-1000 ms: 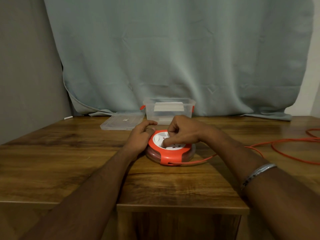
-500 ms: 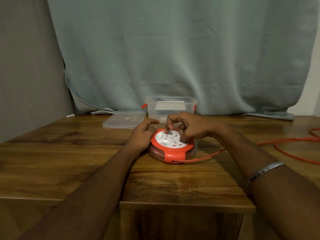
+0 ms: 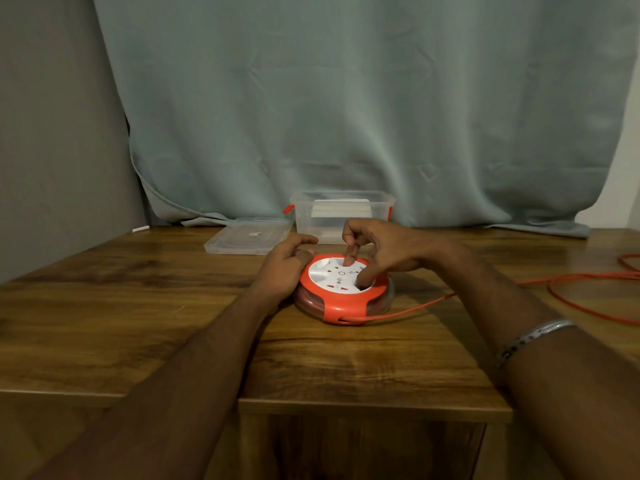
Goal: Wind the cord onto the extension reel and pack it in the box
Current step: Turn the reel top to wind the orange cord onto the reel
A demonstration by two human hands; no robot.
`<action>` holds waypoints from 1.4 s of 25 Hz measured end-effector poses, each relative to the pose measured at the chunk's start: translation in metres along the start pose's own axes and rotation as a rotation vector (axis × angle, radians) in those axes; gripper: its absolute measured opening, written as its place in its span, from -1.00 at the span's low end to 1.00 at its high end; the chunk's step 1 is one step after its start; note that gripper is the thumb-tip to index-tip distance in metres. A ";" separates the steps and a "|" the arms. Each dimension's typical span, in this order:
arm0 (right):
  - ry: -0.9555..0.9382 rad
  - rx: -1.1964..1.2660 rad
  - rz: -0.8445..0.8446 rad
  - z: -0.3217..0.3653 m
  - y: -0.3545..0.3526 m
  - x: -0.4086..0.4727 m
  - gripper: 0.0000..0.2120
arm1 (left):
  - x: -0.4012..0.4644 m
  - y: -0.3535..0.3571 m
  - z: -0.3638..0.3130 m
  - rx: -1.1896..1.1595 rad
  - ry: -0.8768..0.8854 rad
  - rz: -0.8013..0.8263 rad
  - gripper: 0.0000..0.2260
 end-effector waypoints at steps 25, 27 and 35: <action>-0.040 0.014 0.079 0.005 0.001 0.000 -0.41 | 0.001 0.002 0.000 0.008 0.002 0.018 -0.75; -0.021 0.061 0.085 0.006 0.000 0.000 -0.34 | 0.000 0.002 -0.001 0.022 0.009 0.023 -0.75; -0.003 -0.010 0.061 0.006 0.002 -0.006 -0.31 | 0.001 0.001 0.000 0.010 0.002 0.016 -0.75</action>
Point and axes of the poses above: each hand's wrist, its own x-axis towards the middle knuckle, its own y-axis out of the palm, z = x × y, the point moved 1 cm from there along x, towards the middle knuckle, and after that the axes turned 8 degrees about -z, right-handed, at the moved point
